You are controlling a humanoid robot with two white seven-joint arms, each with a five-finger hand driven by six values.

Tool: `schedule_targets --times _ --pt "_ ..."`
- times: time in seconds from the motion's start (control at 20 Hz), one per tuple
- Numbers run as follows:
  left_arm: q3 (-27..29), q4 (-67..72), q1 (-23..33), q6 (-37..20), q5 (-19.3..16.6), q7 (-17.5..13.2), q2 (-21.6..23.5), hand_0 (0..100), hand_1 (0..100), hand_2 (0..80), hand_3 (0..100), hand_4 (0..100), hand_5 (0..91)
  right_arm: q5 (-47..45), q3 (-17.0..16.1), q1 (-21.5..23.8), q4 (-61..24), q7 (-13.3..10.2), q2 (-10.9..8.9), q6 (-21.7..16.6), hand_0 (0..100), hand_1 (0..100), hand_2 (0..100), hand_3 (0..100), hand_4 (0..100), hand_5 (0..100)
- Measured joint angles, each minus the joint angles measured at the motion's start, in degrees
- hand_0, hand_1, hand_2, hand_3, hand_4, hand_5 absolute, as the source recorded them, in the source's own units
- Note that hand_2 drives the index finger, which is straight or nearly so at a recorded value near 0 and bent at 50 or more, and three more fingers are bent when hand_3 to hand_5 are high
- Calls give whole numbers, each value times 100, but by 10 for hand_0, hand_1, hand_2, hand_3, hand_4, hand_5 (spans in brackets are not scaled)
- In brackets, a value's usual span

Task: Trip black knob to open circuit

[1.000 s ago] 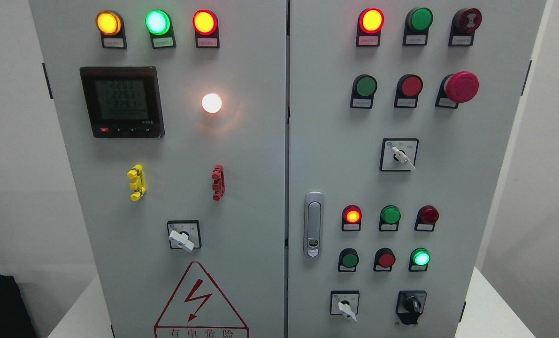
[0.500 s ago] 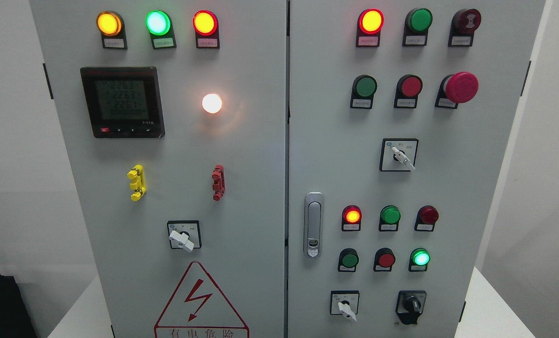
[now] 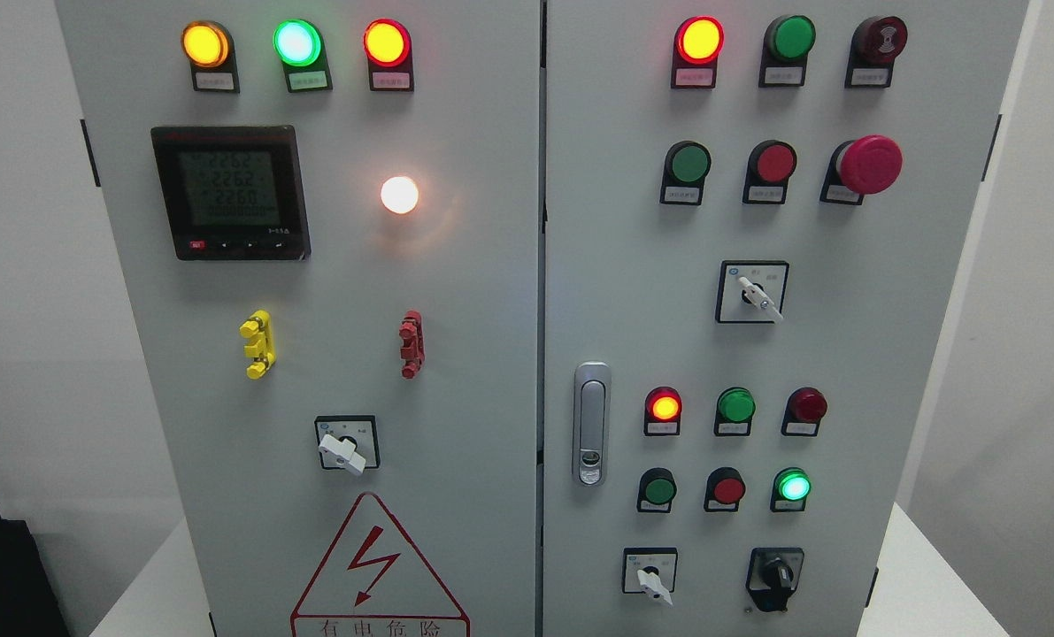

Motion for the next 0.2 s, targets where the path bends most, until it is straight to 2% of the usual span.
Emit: schedule_targets --times 0.2 --pt "0 0 0 0 0 0 0 120 389 0 0 0 0 0 93 4 -100 1 0 -5 2 51 0 0 0 0"
